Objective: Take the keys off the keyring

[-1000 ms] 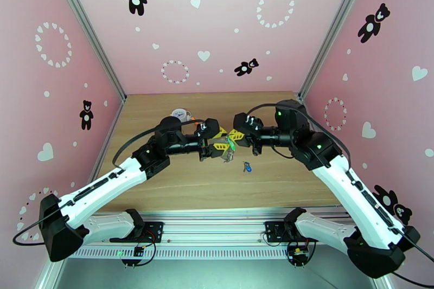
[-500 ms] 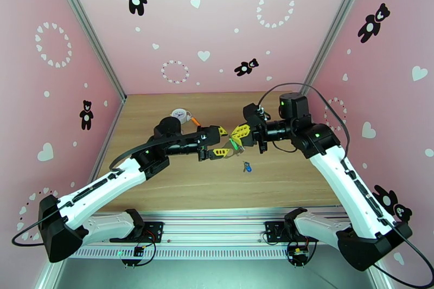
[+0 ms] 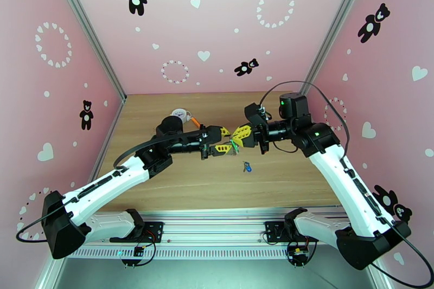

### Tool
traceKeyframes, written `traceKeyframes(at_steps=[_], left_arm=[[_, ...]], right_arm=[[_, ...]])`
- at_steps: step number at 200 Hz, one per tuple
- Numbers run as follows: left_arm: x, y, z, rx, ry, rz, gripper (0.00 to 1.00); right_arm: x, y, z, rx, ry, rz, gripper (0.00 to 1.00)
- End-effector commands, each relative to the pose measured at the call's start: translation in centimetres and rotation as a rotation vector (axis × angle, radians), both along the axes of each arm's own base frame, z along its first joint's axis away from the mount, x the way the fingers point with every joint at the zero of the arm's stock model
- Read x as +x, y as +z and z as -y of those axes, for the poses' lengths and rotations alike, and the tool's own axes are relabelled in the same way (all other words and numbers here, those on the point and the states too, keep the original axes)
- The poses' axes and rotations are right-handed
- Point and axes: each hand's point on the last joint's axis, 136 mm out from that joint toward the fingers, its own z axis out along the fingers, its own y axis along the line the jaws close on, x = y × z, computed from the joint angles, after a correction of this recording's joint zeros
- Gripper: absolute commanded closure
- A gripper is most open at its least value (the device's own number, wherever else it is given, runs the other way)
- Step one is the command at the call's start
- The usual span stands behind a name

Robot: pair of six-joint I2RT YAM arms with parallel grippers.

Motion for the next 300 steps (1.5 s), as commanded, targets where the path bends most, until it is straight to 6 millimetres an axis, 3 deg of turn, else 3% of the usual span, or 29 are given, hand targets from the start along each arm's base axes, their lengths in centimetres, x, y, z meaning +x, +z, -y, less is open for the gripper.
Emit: traceKeyframes(at_steps=[1,44,125,209,300], left_arm=[[-1.8,2.1,-0.4,-0.014,-0.062,0.019,0.6],[-1.4,2.6,-0.2,0.005,-0.058,0.01,0.62],[-1.3,1.4,0.0,0.045,-0.082,-0.007,0.71],[-0.6,1.2,0.0,0.06,-0.069,-0.018,0.92],[-0.1,2.0,-0.6,0.002,-0.014,-0.138,1.0]], right_arm=[[-0.3,0.6,0.1,0.011,0.013,0.006,1.0],[-0.2,0.2,0.1,-0.001,0.011,0.001,1.0],[-0.3,0.3,0.2,0.0,0.01,0.012,1.0],[-0.5,0.4,0.3,0.0,0.006,0.021,1.0],[-0.2,0.9,0.8,-0.009,-0.073,0.105,1.0]])
